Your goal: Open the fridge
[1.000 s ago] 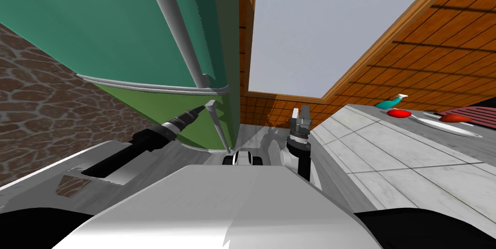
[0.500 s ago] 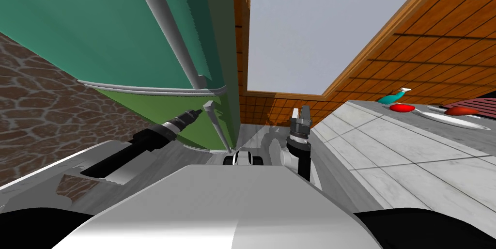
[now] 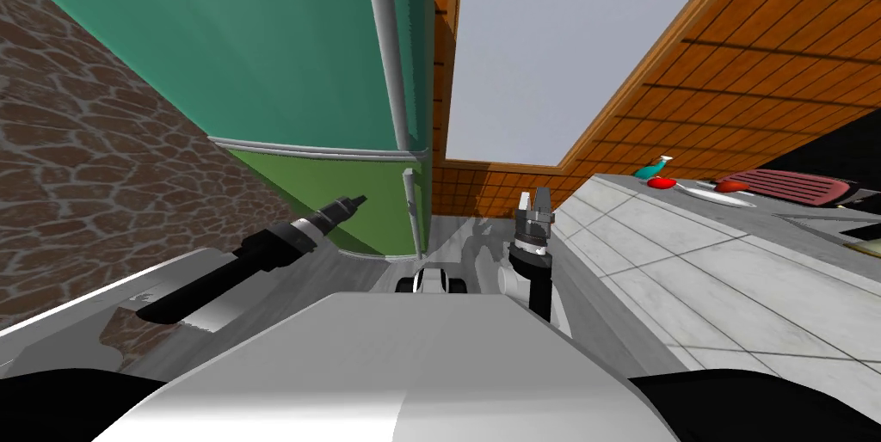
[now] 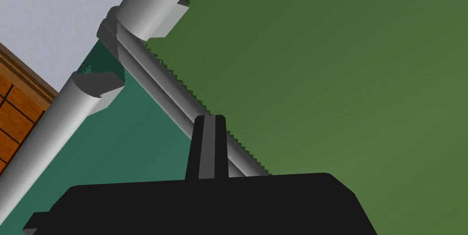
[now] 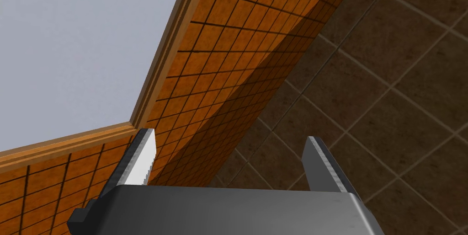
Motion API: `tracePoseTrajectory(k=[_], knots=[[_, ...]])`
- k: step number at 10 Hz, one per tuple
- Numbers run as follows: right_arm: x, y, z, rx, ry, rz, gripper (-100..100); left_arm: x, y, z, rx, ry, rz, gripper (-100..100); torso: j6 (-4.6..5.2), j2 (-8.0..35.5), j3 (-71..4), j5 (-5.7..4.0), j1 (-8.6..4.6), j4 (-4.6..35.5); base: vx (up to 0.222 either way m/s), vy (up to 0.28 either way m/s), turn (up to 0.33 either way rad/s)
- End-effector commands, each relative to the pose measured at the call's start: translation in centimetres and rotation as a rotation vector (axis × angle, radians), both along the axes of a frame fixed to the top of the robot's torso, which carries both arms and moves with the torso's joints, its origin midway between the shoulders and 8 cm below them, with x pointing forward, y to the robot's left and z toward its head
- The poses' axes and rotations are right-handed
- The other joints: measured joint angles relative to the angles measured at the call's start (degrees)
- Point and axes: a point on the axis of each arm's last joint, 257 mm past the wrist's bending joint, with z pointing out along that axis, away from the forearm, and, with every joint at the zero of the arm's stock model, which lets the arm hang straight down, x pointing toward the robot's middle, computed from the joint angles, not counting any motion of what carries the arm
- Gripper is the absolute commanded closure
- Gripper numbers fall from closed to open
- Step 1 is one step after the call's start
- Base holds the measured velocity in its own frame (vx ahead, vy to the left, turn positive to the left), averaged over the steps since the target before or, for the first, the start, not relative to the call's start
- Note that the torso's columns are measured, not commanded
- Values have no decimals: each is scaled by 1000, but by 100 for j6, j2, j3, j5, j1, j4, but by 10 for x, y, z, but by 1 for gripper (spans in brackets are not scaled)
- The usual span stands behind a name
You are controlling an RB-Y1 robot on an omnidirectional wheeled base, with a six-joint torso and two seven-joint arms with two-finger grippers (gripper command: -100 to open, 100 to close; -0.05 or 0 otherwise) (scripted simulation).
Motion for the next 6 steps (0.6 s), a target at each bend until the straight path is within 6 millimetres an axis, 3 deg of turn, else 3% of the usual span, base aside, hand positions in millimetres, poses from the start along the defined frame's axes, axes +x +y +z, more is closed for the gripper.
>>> tracePoseTrajectory(k=[1, 4, 5, 6], knots=[[0, 0, 0, 0, 0, 0, 0, -6, -19, 1, -7, -1, -71, 100, -2, 23, 14, 7, 33, 7, -314, 241, -55], [0, 0, 0, 0, 0, 0, 0, -14, -39, 0, -17, 2, -153, 100, -2, 50, 35, 19, 58, 17, -348, 260, -104], [0, 0, 0, 0, 0, 0, 0, -12, -35, 0, -13, 1, -135, 100, -3, 25, 19, 21, 74, 10, -142, 159, -34], [0, 0, 0, 0, 0, 0, 0, -5, -20, -6, -8, 12, -102, -100, -3, -34, -15, 10, 16, -7, -12, 3, -1]])
